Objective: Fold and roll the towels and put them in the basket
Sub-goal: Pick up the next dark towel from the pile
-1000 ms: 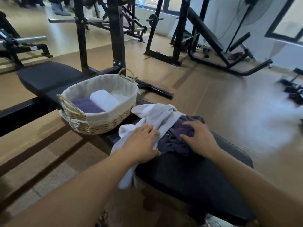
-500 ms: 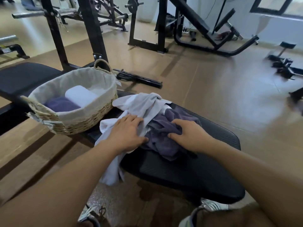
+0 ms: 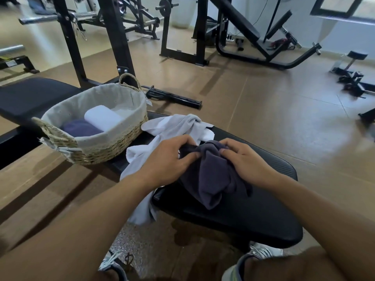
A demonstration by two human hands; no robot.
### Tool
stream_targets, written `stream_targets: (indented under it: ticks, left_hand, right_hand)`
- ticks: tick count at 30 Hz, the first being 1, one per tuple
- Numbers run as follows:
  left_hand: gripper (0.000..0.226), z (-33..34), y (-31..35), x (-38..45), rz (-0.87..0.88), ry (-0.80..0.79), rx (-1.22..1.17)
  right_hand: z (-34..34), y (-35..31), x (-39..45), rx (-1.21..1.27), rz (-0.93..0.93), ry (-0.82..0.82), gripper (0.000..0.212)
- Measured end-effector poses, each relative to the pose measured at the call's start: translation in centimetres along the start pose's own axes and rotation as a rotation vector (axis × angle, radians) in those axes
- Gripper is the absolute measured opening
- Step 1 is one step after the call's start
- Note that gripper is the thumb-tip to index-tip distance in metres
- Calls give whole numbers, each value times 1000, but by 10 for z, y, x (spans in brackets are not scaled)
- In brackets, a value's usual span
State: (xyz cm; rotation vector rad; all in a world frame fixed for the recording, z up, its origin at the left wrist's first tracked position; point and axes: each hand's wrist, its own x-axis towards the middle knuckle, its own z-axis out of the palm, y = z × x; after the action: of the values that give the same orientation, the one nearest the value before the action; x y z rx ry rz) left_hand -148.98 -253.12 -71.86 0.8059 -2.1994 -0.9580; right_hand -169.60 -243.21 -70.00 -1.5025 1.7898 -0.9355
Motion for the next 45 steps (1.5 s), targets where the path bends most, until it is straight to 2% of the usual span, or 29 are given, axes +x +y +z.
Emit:
stream_targets:
  ticks: [3, 8, 11, 14, 17, 20, 22, 24, 29, 32, 35, 37, 38, 42, 43, 45]
  left_hand:
    - [9, -5, 6, -4, 27, 39, 0]
    - [14, -21, 0, -9, -92, 7, 51]
    - [26, -29, -11, -12, -171, 13, 67]
    - [16, -38, -16, -14, -213, 56, 87]
    - [11, -48, -14, -14, -215, 215, 73]
    - [24, -58, -9, -12, -228, 397, -41]
    - [29, -65, -8, -12, -252, 479, -84]
    - [31, -72, -11, -14, -287, 509, -82]
    - [30, -77, -23, -18, -417, 431, -58]
    - [18, -79, -27, -19, -448, 440, -36]
    - [17, -80, -32, -19, -519, 431, -27]
    - [20, -79, -34, -20, -534, 408, 15]
    - [25, -79, -35, -21, -529, 404, 24]
    - [38, -81, -29, -20, -511, 462, 65]
    - [38, -82, -27, -19, -505, 484, 69]
    - [41, -84, -25, -18, -493, 535, 53]
  right_hand:
    - [-1, 0, 0, 60, 36, 102, 20]
    - [-9, -8, 5, 215, 68, 492, 22]
    - [-19, -8, 5, 239, 67, 602, 17]
    - [-27, -2, 6, 198, 71, 688, 21]
    - [-35, 1, 4, 133, 92, 728, 17]
    - [-42, 3, 1, 68, 122, 779, 13]
    - [-45, 4, 0, 82, 145, 798, 20]
    - [-46, 3, -1, 5, 189, 720, 29]
    - [-36, 14, 1, -545, 260, 204, 57]
    - [-29, 10, 3, -684, 193, -28, 55]
    - [-24, 7, 3, -806, 166, -182, 66]
    - [-24, 13, 5, -859, 181, -183, 67]
    - [-25, 16, 7, -866, 195, -152, 61]
    - [-27, 26, 14, -836, 226, -26, 11]
    - [-27, 28, 15, -803, 229, 8, 5]
    - [-27, 29, 17, -680, 247, 105, 17]
